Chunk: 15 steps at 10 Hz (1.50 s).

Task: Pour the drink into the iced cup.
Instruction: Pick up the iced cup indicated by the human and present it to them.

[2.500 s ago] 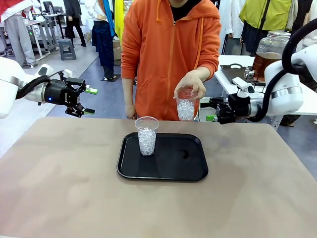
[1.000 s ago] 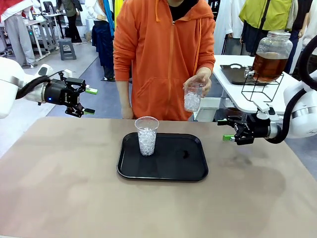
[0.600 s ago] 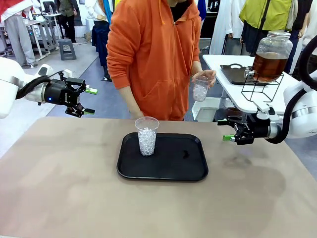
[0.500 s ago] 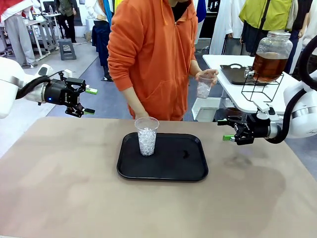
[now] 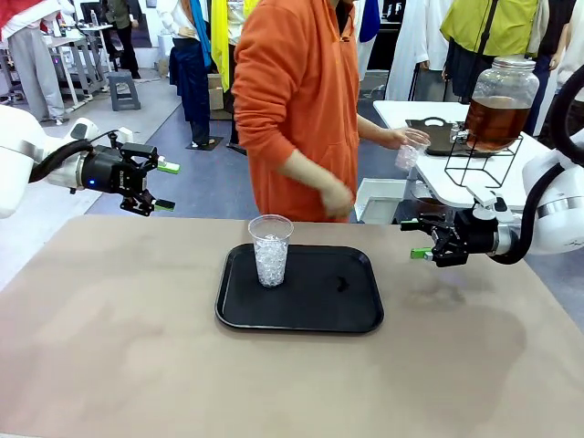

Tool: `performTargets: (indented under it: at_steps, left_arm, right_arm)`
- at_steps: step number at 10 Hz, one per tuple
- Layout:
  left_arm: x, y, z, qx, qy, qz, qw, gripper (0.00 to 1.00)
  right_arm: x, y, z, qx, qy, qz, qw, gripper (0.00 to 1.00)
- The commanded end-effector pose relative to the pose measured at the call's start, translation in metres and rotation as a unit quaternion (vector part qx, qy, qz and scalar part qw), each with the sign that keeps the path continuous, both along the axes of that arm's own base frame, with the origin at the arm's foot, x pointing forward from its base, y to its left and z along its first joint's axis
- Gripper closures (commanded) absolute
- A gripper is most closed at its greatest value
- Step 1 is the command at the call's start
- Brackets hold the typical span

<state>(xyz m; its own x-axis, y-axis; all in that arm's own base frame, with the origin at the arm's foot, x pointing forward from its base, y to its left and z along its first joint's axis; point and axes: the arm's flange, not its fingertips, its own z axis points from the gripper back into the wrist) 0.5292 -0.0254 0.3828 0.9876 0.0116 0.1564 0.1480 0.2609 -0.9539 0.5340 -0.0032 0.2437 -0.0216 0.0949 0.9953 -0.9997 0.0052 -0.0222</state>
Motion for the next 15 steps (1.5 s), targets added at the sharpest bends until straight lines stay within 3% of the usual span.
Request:
performTargets:
  at_steps: [1, 15]
  left_arm:
    - [0.0001, 0.0003, 0.0013, -0.004, -0.002, 0.000, 1.000, 0.00]
    - [0.0001, 0.0003, 0.0013, -0.004, -0.002, 0.000, 1.000, 0.00]
  right_arm:
    - [0.0006, 0.0008, 0.0024, 0.000, 0.001, 0.000, 1.000, 0.00]
    - [0.0006, 0.0008, 0.0024, 0.000, 0.001, 0.000, 1.000, 0.00]
